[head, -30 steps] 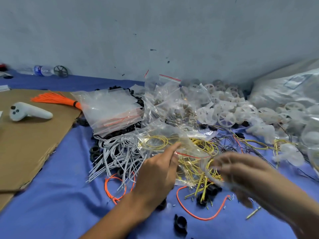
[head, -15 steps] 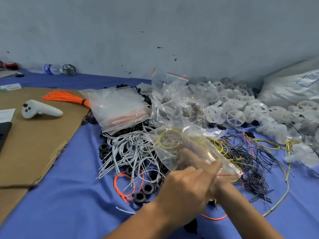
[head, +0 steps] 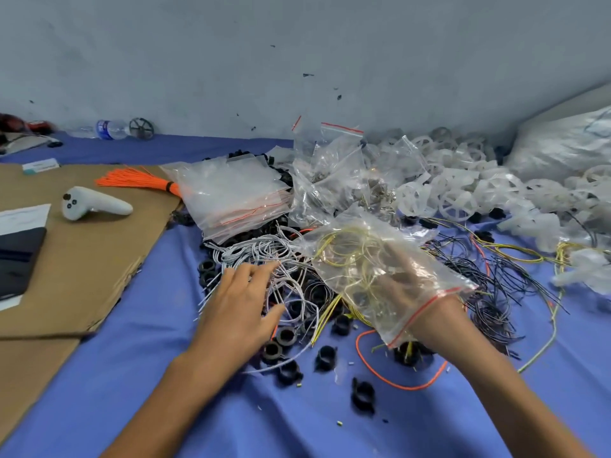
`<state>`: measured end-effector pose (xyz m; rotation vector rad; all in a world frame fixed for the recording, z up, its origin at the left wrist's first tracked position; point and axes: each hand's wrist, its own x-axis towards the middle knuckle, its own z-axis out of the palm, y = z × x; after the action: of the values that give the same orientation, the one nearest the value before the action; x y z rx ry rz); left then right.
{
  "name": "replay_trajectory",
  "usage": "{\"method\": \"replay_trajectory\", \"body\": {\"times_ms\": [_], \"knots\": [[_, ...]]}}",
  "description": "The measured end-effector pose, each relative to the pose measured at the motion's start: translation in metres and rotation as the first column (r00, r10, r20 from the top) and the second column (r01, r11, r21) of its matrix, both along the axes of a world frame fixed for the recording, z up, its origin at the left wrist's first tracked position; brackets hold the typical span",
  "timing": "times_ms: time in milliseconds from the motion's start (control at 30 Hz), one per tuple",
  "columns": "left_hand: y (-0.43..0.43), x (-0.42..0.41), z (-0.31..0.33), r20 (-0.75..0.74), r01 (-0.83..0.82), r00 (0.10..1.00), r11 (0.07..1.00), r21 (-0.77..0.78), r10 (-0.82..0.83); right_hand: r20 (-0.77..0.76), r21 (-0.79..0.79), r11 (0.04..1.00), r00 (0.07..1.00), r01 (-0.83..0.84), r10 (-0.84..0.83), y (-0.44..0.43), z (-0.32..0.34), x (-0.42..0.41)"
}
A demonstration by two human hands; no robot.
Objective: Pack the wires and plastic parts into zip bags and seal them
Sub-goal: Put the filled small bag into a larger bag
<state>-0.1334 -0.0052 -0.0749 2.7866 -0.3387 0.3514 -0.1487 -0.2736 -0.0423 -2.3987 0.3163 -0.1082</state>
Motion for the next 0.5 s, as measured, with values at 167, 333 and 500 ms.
{"method": "replay_trajectory", "body": {"times_ms": [167, 333, 500], "knots": [[-0.001, 0.013, 0.015, 0.042, 0.016, 0.999, 1.0, 0.022, -0.017, 0.31, 0.201, 0.917, 0.91, -0.345, 0.274, -0.003, 0.001, -0.011], [0.003, 0.014, 0.023, -0.047, 0.008, 0.999, 0.975, -0.222, -0.019, 0.312, 0.218, 0.902, 0.902, -0.373, 0.298, -0.006, 0.003, -0.01], [0.0, 0.011, 0.022, -0.128, 0.029, 0.985, 0.843, -0.536, -0.115, 0.323, 0.239, 0.888, 0.894, -0.393, 0.309, -0.002, 0.002, -0.008]]}}
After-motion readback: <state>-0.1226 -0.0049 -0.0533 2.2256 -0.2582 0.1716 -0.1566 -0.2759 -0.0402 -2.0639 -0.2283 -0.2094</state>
